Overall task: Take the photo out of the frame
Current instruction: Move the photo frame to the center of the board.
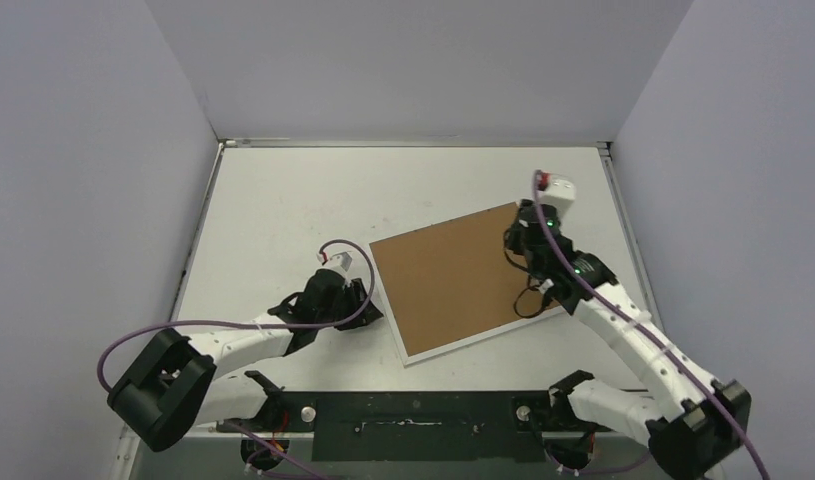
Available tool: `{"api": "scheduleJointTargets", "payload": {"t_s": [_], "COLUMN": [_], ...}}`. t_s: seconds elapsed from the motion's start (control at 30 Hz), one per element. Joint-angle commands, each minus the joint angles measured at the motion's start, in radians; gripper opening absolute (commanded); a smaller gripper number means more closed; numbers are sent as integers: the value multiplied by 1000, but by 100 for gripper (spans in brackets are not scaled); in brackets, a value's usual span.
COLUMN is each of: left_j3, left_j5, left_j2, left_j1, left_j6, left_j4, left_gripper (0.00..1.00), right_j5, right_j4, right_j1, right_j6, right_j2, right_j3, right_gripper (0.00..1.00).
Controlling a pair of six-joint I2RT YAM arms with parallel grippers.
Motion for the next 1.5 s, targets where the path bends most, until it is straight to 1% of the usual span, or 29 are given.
{"api": "scheduleJointTargets", "payload": {"t_s": [0.0, 0.07, 0.13, 0.23, 0.27, 0.33, 0.4, 0.47, 0.57, 0.77, 0.87, 1.0, 1.1, 1.2, 1.23, 1.3, 1.37, 1.4, 1.47], "left_j3": [48, 66, 72, 75, 76, 81, 88, 101, 114, 140, 149, 149, 149, 150, 152, 157, 162, 162, 163], "left_j5": [28, 40, 55, 108, 129, 186, 223, 241, 254, 256, 258, 266, 256, 217, 201, 172, 153, 150, 149], "left_j2": [-123, -179, -232, -312, -330, -358, -378, -392, -400, -368, -340, -315, -326, -353, -366, -392, -418, -428, -438], "left_j1": [11, 21, 40, 93, 114, 160, 201, 232, 255, 269, 275, 281, 286, 290, 292, 299, 303, 304, 307], "left_j6": [78, 98, 106, 114, 119, 133, 146, 166, 182, 195, 206, 207, 206, 205, 204, 201, 196, 193, 192], "left_j4": [-227, -291, -333, -371, -385, -409, -435, -473, -498, -506, -509, -506, -517, -546, -558, -582, -597, -598, -601], "left_gripper": [46, 50, 55, 59, 61, 62, 62, 63, 63, 64, 64, 64, 64, 64, 64, 64, 65, 65, 66], "right_j5": [146, 100, -2, -125, -187, -374, -519, -570, -634, -660, -709, -715, -716, -738, -707, -579, -477, -454, -463], "right_j4": [-100, -88, -75, -43, -16, 62, 88, 70, 47, -16, -48, -104, -130, -116, -119, -89, 28, 100, 232], "right_j1": [-248, -365, -482, -658, -716, -837, -898, -907, -905, -896, -882, -827, -762, -697, -684, -682, -691, -700, -726], "right_j6": [150, 153, 142, 137, 135, 118, 102, 70, 36, 13, -3, -18, -17, -24, -14, 24, 68, 94, 157], "right_j2": [-205, -281, -286, -198, -165, -83, 2, 67, 113, 69, 55, 36, 6, -16, -27, -71, -120, -132, -122], "right_j3": [-171, -240, -265, -294, -306, -327, -317, -290, -268, -273, -271, -264, -255, -238, -230, -243, -304, -351, -407], "right_gripper": [0, 0, 0, 0, 0, 0, 0, 0, 0, 0, 0, 0, 0, 0, 0, 0, 0, 0, 0]}}
